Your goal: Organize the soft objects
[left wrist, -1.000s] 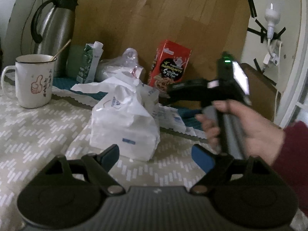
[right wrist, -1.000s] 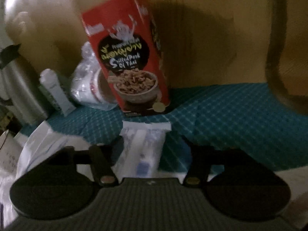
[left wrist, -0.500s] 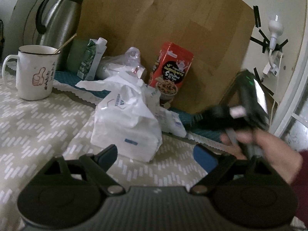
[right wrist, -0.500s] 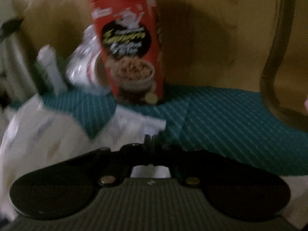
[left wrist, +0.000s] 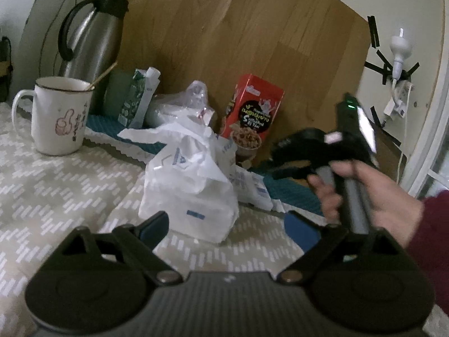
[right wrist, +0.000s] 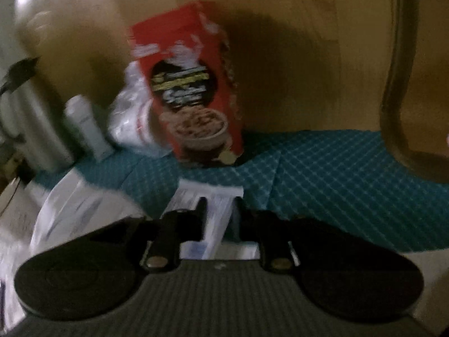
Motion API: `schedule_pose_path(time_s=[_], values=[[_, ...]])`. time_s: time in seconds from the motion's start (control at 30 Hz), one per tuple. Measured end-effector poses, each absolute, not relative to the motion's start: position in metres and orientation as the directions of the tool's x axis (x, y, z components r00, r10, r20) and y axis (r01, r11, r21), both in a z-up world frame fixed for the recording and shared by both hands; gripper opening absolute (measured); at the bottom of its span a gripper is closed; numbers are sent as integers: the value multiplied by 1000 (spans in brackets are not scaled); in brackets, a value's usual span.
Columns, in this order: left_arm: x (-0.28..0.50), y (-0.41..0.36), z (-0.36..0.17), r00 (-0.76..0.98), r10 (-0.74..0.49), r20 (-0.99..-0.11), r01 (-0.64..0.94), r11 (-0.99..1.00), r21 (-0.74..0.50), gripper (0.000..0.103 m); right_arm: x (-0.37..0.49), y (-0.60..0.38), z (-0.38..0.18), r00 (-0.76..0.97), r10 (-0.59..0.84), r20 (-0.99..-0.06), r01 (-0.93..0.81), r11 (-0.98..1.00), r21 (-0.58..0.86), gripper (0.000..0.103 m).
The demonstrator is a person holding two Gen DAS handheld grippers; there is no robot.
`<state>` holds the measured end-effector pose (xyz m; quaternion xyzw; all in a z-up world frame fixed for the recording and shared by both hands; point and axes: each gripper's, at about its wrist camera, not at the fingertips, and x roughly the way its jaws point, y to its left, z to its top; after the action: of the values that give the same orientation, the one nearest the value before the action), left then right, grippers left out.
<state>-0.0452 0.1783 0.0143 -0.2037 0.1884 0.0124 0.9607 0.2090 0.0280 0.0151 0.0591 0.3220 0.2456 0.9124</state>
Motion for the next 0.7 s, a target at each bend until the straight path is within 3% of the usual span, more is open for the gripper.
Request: schedule_pose_path(time_s=[0.07, 0.13, 0.3, 0.4, 0.7], values=[[-45, 179, 13, 926, -68, -370, -91, 914, -396, 93, 224, 37, 15, 688, 456, -564, -385, 889, 249, 42], [-43, 179, 13, 923, -87, -374, -75, 914, -398, 93, 236, 47, 14, 695, 434, -574, -376, 899, 225, 45], [-41, 177, 12, 918, -126, -375, -40, 913, -405, 93, 264, 66, 6, 595, 441, -672, -402, 887, 226, 47], [-44, 180, 12, 925, -133, -356, -33, 905, -424, 94, 258, 78, 7, 564, 431, -705, -499, 858, 125, 47], [-51, 190, 12, 938, -135, -320, -41, 872, -488, 95, 185, 58, 7, 494, 450, -744, -639, 768, 41, 42]])
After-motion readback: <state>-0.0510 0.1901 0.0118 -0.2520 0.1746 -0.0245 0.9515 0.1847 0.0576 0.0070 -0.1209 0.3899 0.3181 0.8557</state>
